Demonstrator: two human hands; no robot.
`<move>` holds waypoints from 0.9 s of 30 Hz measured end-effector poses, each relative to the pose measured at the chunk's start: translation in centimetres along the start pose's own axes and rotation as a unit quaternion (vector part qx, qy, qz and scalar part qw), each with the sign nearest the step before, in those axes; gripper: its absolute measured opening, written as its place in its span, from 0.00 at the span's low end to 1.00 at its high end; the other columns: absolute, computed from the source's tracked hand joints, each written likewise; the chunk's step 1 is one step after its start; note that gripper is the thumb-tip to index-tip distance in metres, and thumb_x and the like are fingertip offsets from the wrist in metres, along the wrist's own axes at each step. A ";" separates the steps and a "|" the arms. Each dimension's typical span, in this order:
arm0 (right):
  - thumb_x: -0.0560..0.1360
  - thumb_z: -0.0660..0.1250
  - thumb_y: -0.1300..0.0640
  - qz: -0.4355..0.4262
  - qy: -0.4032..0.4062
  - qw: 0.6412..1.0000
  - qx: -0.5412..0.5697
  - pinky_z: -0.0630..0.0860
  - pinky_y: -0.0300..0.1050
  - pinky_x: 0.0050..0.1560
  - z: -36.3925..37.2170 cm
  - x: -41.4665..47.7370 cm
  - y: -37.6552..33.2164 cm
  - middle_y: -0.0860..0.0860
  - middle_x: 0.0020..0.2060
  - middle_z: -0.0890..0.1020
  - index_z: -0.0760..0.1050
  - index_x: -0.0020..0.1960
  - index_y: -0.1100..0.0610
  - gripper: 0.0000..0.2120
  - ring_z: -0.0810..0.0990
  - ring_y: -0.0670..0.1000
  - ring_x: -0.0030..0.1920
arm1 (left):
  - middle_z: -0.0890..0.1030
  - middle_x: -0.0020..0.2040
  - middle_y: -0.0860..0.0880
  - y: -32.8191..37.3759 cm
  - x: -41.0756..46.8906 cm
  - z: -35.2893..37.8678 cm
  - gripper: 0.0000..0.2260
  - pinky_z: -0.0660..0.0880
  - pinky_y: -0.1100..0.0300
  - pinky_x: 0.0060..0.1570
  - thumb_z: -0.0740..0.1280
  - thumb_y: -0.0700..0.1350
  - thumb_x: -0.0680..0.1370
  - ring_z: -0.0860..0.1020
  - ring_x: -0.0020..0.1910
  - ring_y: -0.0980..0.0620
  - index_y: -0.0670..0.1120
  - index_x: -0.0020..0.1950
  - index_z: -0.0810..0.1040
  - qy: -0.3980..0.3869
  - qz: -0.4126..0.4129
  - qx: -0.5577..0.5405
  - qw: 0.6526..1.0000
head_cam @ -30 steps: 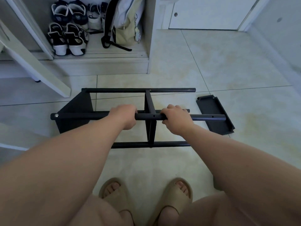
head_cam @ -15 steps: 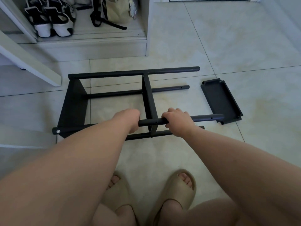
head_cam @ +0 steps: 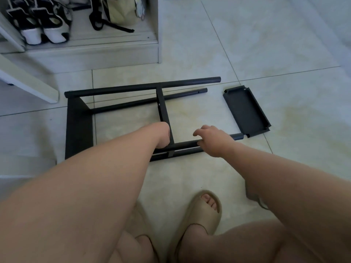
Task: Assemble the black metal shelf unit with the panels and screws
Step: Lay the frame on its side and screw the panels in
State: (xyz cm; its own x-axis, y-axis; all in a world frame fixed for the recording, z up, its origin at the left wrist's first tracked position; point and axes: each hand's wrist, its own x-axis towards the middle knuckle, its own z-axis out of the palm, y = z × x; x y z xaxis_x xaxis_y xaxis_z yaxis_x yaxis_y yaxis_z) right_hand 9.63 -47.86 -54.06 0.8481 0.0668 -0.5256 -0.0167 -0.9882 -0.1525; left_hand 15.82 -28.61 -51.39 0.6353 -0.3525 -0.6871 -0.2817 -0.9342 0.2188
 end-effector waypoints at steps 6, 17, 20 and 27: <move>0.84 0.60 0.53 0.074 0.018 0.997 0.007 0.72 0.56 0.65 -2.7 -5.7 8.0 0.50 0.71 0.71 0.68 0.75 0.50 0.20 0.68 0.55 0.71 | 0.80 0.62 0.43 6.0 0.3 0.4 0.13 0.75 0.52 0.61 0.61 0.41 0.82 0.78 0.61 0.42 0.41 0.64 0.79 -0.002 0.060 0.036 0.998; 0.85 0.58 0.52 0.225 -0.109 0.967 0.039 0.71 0.48 0.64 3.7 -12.6 21.7 0.53 0.68 0.77 0.69 0.75 0.51 0.19 0.75 0.57 0.67 | 0.75 0.66 0.46 19.5 3.1 7.6 0.16 0.75 0.50 0.58 0.60 0.41 0.80 0.76 0.63 0.43 0.49 0.68 0.73 -0.028 0.243 0.085 0.966; 0.84 0.60 0.53 0.257 -0.114 0.958 0.061 0.72 0.48 0.66 7.0 -13.1 24.6 0.53 0.66 0.80 0.73 0.72 0.52 0.17 0.77 0.56 0.67 | 0.69 0.69 0.45 22.5 3.5 11.0 0.19 0.74 0.46 0.56 0.61 0.40 0.79 0.72 0.65 0.41 0.50 0.70 0.70 -0.021 0.315 0.105 0.943; 0.81 0.61 0.60 0.288 -0.112 0.941 0.142 0.72 0.48 0.64 15.1 -13.0 27.9 0.57 0.64 0.81 0.75 0.71 0.54 0.18 0.78 0.59 0.65 | 0.60 0.78 0.45 26.9 4.6 17.6 0.16 0.68 0.48 0.61 0.64 0.47 0.79 0.62 0.71 0.40 0.54 0.67 0.73 -0.008 0.404 0.186 0.896</move>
State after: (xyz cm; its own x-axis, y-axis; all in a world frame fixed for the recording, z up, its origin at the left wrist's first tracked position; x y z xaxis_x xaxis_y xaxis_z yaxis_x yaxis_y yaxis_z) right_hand -9.87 -74.23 -64.06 0.5227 -0.4083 -0.7484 -0.6060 -0.7954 0.0107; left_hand -1.48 -54.35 -60.81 0.1069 -0.9015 -0.4194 -0.8667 -0.2912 0.4050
